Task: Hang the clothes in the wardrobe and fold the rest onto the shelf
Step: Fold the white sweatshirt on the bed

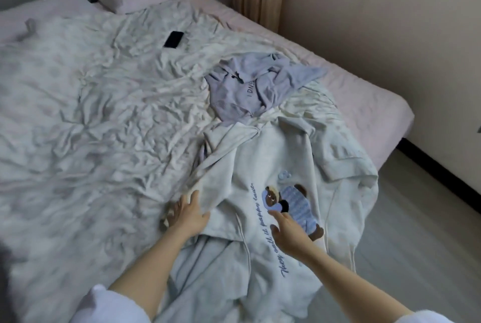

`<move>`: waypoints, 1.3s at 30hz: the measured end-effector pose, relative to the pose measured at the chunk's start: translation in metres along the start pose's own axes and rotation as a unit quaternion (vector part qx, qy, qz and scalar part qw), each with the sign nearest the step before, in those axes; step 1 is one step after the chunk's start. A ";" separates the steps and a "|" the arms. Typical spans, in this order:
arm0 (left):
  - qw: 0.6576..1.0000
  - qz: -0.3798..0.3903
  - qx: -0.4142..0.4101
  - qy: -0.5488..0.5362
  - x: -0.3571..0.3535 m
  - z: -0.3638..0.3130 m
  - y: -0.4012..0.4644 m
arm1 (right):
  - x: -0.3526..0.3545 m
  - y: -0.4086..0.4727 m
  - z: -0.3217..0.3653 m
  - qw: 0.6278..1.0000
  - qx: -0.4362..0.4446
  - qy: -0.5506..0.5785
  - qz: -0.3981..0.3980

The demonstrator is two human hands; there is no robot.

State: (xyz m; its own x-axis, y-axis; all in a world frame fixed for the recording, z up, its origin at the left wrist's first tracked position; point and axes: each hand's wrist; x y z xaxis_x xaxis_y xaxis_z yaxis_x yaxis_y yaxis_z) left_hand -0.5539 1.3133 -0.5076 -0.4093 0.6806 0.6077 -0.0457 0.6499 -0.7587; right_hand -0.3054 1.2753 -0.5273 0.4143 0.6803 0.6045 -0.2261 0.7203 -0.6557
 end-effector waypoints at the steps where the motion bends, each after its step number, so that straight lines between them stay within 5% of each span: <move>1: 1.000 0.002 0.002 -0.006 -0.008 0.011 0.006 | -0.014 0.005 0.003 1.000 0.005 -0.002 0.005; 6: 0.996 -0.041 0.027 -0.071 -0.023 0.055 0.047 | -0.057 0.039 0.030 0.999 0.024 -0.023 -0.005; 11: 0.994 -0.046 0.045 -0.087 -0.021 0.067 0.078 | -0.048 0.088 0.059 0.974 0.091 -0.183 -0.093; 16: 0.963 -0.027 -0.106 -0.245 0.008 0.066 0.086 | -0.026 0.130 0.076 0.929 0.134 -0.336 -0.076; 19: 0.924 -0.011 -0.148 -0.354 0.045 0.063 0.084 | -0.014 0.147 0.094 0.937 0.115 -0.325 -0.051; 22: 0.883 -0.064 -0.161 -0.437 0.088 0.048 0.085 | 0.023 0.163 0.129 0.974 0.069 -0.207 -0.059; 25: 0.793 -0.151 -0.178 -0.562 0.145 0.021 0.086 | 0.100 0.179 0.171 0.980 0.046 0.171 -0.094; 27: 0.763 -0.193 -0.190 -0.587 0.175 0.007 0.089 | 0.164 0.192 0.191 0.874 0.072 0.464 -0.124; 29: 0.752 -0.225 -0.195 -0.588 0.189 -0.001 0.095 | 0.215 0.200 0.196 0.772 0.146 0.602 -0.142; 31: 0.776 -0.230 -0.172 -0.561 0.181 -0.002 0.105 | 0.233 0.205 0.183 0.764 0.169 0.605 -0.148; 34: 0.859 -0.145 -0.066 -0.486 0.132 0.012 0.126 | 0.196 0.206 0.147 0.863 0.071 0.482 -0.132; 39: 0.948 0.028 0.014 -0.318 0.022 0.048 0.129 | 0.064 0.167 0.088 0.911 -0.036 0.407 -0.055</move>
State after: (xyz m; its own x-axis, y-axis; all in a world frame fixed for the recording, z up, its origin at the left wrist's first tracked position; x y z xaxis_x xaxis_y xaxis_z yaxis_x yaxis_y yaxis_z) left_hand -0.6125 1.3960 -0.6031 -0.8775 0.3671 0.3086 -0.0275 0.6040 -0.7965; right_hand -0.3942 1.4509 -0.5577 0.9543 0.2581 0.1509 -0.0984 0.7476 -0.6568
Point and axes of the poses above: each hand's wrist, its own y-axis towards the middle knuckle, its own x-axis out of the back of the hand, z = x × y, and after that the axes turned 12 degrees about z, right-handed
